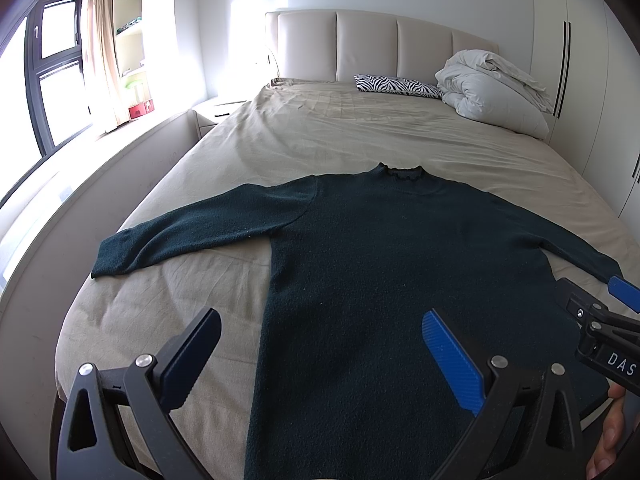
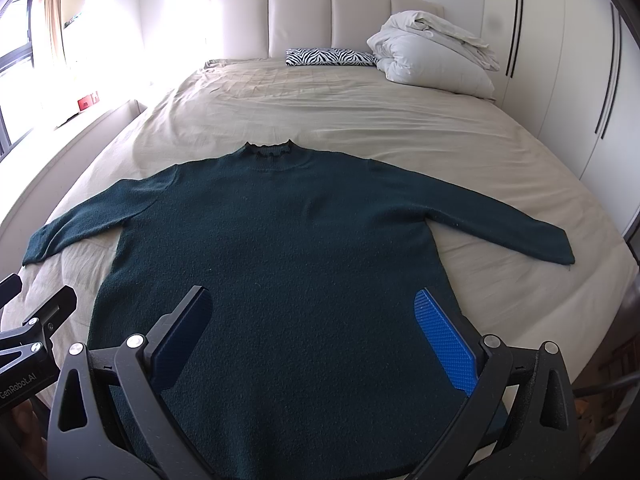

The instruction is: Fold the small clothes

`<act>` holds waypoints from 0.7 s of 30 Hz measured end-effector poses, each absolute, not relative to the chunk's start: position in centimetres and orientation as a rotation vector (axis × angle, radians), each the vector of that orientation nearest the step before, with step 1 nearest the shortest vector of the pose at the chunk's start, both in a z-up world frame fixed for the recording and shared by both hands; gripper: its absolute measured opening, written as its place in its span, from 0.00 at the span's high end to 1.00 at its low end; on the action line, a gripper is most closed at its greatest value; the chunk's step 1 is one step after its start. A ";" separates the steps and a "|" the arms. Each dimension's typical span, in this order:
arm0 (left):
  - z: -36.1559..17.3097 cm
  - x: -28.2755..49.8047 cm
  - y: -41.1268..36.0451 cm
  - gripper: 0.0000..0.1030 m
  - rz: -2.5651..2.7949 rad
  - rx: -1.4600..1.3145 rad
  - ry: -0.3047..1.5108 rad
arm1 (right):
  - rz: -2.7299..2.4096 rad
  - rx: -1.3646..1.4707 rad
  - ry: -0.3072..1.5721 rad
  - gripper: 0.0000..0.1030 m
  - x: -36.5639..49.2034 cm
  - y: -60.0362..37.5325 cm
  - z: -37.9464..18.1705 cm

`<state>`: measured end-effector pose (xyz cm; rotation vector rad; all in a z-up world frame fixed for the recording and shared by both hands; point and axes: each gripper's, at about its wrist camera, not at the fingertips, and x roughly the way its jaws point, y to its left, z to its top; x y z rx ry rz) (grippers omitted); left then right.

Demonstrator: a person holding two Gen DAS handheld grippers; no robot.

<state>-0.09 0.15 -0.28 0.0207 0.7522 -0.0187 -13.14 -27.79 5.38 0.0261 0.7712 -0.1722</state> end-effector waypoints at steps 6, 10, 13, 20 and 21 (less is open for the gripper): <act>-0.3 -0.1 0.1 0.00 -0.019 0.020 0.752 | -0.173 0.026 0.773 0.00 -13.1 -27.8 5.4; -0.3 -0.1 0.1 0.00 -0.018 0.020 0.753 | -0.173 0.026 0.773 0.00 -13.1 -27.8 5.4; -0.3 -0.1 0.1 0.00 -0.019 0.020 0.753 | -0.173 0.025 0.775 0.00 -13.3 -27.6 5.1; -0.3 0.0 0.1 0.00 -0.019 0.020 0.753 | -0.172 0.026 0.779 0.00 -13.3 -27.6 4.9; -0.3 0.0 0.1 0.00 -0.019 0.019 0.754 | -0.171 0.026 0.778 0.00 -13.3 -27.6 4.9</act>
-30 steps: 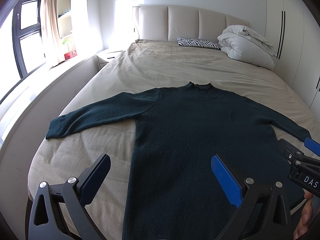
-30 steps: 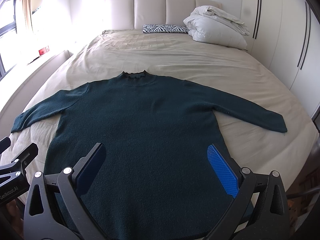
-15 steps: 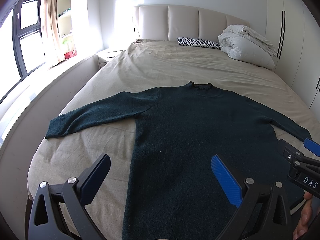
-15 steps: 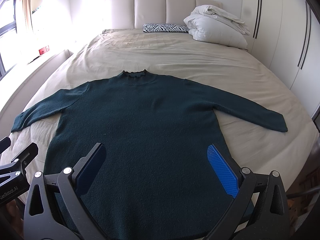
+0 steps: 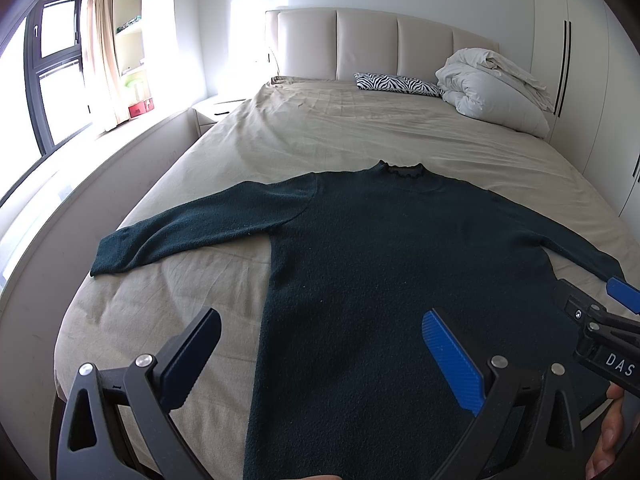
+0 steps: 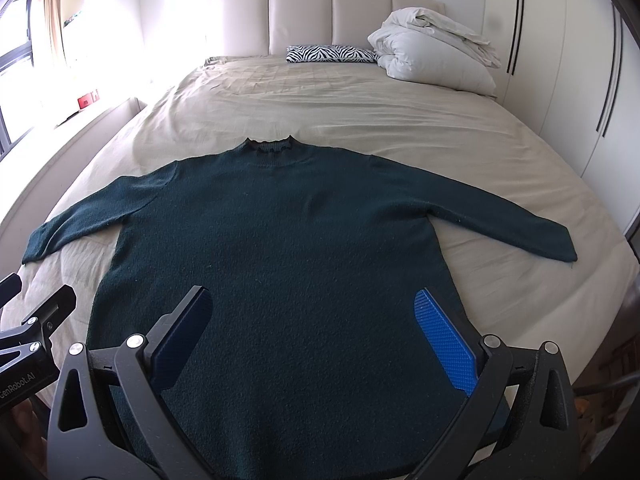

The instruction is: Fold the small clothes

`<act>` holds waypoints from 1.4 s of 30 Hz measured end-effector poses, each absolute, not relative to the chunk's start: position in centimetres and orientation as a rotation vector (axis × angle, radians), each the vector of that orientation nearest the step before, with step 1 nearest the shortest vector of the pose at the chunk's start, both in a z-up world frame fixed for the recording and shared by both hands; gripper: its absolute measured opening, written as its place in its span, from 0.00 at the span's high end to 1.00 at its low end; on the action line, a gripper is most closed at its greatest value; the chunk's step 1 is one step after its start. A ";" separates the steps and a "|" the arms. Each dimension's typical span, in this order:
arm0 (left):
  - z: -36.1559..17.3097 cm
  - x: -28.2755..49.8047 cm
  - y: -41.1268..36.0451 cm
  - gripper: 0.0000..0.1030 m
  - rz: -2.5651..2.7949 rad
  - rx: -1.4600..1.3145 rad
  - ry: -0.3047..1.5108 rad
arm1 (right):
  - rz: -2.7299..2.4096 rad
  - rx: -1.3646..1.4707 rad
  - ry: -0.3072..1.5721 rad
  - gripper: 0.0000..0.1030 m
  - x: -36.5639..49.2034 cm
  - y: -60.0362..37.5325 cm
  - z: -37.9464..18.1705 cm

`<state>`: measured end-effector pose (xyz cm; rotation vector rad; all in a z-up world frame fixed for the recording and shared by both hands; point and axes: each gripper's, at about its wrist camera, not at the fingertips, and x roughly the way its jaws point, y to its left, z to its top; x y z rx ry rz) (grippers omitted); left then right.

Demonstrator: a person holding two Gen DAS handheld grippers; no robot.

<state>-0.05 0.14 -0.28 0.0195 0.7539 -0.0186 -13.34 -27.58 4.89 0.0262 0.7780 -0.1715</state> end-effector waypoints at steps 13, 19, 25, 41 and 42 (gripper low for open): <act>-0.2 -0.3 0.4 0.00 -0.015 0.022 0.754 | -0.170 0.025 0.783 0.00 -13.6 -27.1 4.3; -0.9 -1.2 0.2 0.00 -0.008 0.032 0.750 | -0.169 0.034 0.795 0.00 -13.2 -27.2 4.1; -2.1 0.2 -0.3 0.00 -0.055 0.008 0.799 | -0.160 0.122 0.818 0.00 -12.2 -29.7 3.3; -7.1 7.4 -1.1 0.00 -0.249 -0.221 1.026 | -0.452 1.021 0.600 0.29 -15.5 -67.8 -4.6; -7.2 7.6 -1.1 0.00 -0.235 -0.229 1.021 | -0.465 1.058 0.589 0.30 -15.9 -69.8 -5.3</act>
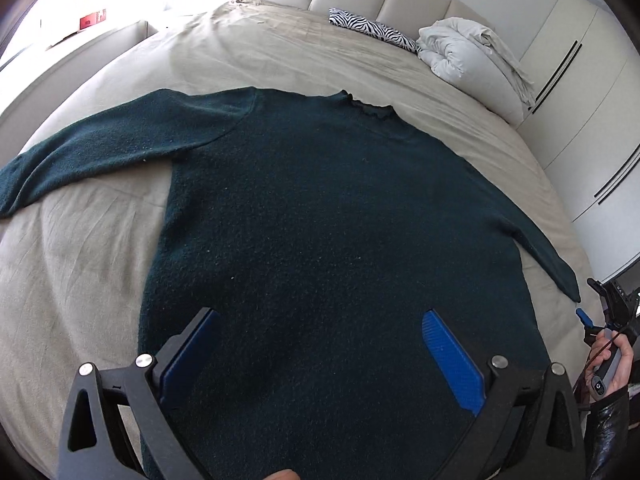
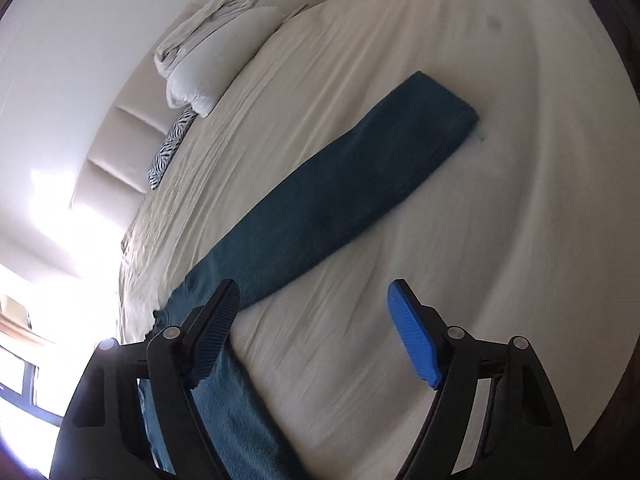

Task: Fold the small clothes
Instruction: 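Grasp the sweater sleeve cuff with the right tool and lift it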

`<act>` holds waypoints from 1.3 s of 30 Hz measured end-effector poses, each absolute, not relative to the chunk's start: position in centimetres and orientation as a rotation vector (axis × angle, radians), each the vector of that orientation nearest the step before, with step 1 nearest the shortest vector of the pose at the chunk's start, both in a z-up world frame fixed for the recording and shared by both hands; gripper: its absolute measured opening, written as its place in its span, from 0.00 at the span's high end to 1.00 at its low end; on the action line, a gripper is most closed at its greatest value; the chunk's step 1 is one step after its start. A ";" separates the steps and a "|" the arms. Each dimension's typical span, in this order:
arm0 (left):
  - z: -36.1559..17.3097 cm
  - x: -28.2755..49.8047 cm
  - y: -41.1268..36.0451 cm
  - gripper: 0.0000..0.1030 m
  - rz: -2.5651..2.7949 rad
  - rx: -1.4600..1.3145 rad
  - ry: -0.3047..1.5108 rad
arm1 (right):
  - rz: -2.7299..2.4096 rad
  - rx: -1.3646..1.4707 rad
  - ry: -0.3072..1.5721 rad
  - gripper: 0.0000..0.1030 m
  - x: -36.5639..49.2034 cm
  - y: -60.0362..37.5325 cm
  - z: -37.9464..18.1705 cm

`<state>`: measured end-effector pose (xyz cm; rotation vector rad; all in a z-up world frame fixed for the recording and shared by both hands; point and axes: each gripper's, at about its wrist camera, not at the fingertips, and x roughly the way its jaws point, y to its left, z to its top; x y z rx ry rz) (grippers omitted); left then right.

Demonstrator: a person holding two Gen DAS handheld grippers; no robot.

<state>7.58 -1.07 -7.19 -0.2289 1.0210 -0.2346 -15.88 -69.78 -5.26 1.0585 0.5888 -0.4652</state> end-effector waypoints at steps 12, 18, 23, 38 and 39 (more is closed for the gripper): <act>-8.9 10.8 -2.1 0.04 -0.327 -0.320 1.070 | -0.504 1.277 0.511 0.66 -14.6 -84.4 -12.2; -9.2 11.5 -2.3 0.24 -0.364 -0.338 1.080 | -0.541 1.164 0.559 0.92 -11.5 -85.0 -10.8; -9.3 11.4 -0.2 0.24 -0.358 -0.403 1.059 | -0.506 0.964 0.608 0.93 -6.4 -79.8 -5.2; -9.3 11.0 9.4 0.24 -0.261 -0.580 0.965 | -0.008 0.116 0.872 0.94 15.9 -39.5 -1.6; -9.4 10.9 10.0 0.24 -0.252 -0.590 0.961 | 0.021 0.102 0.882 0.94 16.3 -37.5 -2.1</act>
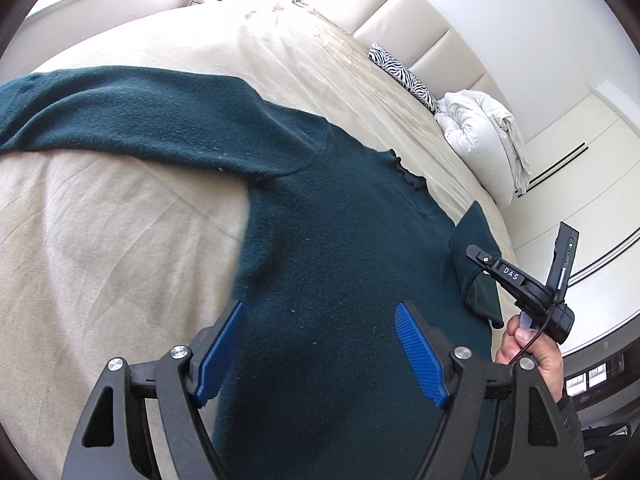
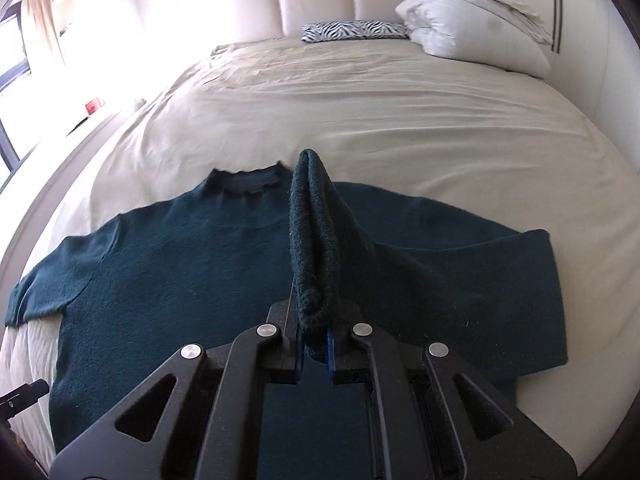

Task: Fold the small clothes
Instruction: 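Grasp the sweater sleeve cuff with the right tool and lift it, then lay the held sleeve across the sweater body and open the right tool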

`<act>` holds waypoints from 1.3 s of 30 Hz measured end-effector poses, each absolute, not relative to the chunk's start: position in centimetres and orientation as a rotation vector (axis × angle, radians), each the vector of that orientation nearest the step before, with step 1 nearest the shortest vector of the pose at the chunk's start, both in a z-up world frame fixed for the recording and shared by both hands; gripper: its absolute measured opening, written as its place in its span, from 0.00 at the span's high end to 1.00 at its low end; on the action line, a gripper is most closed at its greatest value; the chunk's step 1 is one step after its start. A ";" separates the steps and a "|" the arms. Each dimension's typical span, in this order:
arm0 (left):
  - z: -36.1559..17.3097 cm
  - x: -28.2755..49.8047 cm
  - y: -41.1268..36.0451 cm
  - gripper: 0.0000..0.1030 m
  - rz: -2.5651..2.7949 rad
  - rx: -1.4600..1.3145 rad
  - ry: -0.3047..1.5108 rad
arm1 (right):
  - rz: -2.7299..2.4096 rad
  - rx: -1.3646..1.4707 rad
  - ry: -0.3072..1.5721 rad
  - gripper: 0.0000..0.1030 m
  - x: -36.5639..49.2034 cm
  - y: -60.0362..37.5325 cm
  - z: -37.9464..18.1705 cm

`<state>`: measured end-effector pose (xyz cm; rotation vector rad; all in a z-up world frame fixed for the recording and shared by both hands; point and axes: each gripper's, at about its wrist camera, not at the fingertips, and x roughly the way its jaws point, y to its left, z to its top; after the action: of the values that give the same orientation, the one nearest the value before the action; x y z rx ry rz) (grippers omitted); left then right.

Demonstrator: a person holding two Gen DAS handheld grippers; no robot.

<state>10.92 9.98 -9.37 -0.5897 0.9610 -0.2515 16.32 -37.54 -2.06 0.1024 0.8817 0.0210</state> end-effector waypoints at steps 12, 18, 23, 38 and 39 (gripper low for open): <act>-10.5 11.2 11.8 0.22 -0.215 -0.605 0.954 | 0.201 0.121 0.959 0.77 14.0 -26.3 -7.3; -10.1 12.4 10.4 0.17 -0.228 -0.581 0.950 | 0.200 0.270 0.895 0.43 8.3 -29.9 -5.8; -9.2 15.0 6.8 0.17 -0.280 -0.503 0.953 | 0.154 0.435 0.858 0.43 1.8 -36.8 -5.2; -12.0 26.0 -4.7 0.52 -0.335 -0.318 1.130 | -0.088 0.627 0.683 0.43 -8.6 -55.1 -3.3; -12.0 26.1 -4.9 0.56 -0.335 -0.315 1.135 | -0.096 0.633 0.685 0.43 -8.5 -55.6 -3.5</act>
<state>26.14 -4.86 -12.02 -0.3153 1.1345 -0.3345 -8.47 -55.57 -3.52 0.6333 0.6849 -0.0962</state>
